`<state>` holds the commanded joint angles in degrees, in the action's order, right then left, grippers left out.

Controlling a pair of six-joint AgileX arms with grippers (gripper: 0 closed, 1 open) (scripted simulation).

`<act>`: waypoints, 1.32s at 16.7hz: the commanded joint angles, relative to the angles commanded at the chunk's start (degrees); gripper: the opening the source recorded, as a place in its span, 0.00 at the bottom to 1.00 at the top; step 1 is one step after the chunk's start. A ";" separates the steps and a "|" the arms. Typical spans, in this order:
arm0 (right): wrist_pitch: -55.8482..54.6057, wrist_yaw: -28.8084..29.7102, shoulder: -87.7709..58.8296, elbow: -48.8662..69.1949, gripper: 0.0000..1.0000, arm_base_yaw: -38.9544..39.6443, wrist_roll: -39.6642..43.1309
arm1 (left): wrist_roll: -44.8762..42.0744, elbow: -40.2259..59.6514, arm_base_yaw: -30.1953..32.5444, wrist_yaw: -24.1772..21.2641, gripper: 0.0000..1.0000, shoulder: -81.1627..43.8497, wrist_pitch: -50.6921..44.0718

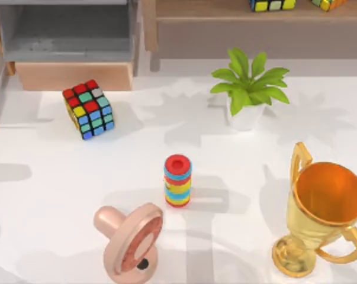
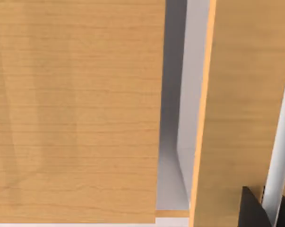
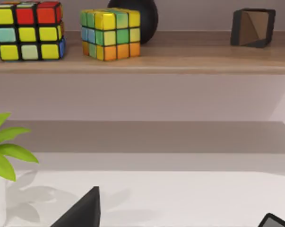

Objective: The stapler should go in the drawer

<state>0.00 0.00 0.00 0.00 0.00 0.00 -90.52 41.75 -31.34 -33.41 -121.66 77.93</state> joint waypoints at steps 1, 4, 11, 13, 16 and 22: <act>0.00 0.00 0.00 0.00 1.00 0.00 0.00 | -0.05 0.19 0.09 0.06 0.00 -0.11 -0.09; 0.00 0.00 0.00 0.00 1.00 0.00 0.00 | -0.21 4.26 1.40 1.57 0.00 -1.93 -2.03; 0.00 0.00 0.00 0.00 1.00 0.00 0.00 | 0.26 14.20 5.17 5.08 0.00 -6.28 -7.72; 0.00 0.00 0.00 0.00 1.00 0.00 0.00 | 0.29 13.94 4.77 4.97 0.00 -6.17 -7.76; 0.00 0.00 0.00 0.00 1.00 0.00 0.00 | 0.21 16.28 5.45 5.51 0.00 -7.72 -9.22; 0.00 0.00 0.00 0.00 1.00 0.00 0.00 | 0.48 29.28 8.41 8.56 0.00 -13.08 -15.61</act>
<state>0.00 0.00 0.00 0.00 0.00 0.00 -90.03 71.03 -22.93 -24.84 -134.75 62.31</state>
